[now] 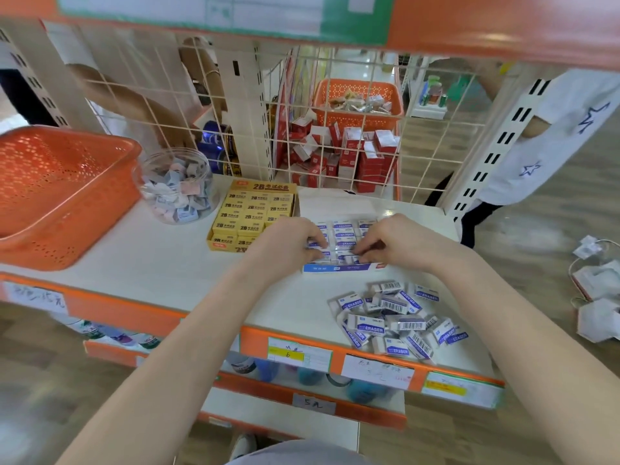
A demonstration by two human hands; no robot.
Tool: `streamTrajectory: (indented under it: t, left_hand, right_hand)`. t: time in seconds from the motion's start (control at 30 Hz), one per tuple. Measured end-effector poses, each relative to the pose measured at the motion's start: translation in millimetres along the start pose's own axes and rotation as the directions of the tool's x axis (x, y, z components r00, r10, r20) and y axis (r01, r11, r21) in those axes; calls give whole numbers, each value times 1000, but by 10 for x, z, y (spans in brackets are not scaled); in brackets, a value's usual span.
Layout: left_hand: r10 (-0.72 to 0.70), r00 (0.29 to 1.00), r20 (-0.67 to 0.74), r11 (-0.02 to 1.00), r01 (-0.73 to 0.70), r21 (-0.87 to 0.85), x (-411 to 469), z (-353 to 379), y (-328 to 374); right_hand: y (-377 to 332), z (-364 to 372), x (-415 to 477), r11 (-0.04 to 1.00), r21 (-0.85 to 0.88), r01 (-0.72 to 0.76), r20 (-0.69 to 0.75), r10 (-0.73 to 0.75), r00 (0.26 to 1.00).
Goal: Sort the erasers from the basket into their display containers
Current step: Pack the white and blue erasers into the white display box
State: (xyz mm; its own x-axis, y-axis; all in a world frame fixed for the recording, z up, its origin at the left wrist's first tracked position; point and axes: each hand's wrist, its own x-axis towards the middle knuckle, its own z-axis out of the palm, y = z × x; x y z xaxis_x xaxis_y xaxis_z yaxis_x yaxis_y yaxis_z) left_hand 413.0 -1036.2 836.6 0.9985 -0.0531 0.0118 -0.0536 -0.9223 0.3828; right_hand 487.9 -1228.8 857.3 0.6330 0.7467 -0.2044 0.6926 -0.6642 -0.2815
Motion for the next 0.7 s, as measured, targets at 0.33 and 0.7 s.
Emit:
streamTrajectory:
  t: [0.33,0.7]
  left_hand:
    - [7,997,-83,1000,-7,-5,-85,3,122]
    - [8,998,-63,997,-3,79,-65,18,165]
  right_hand:
    - [15,111,-44,1000,-11,29,-183,-31,983]
    - [-44,148,-40,999,-43,31,-203,-39,978]
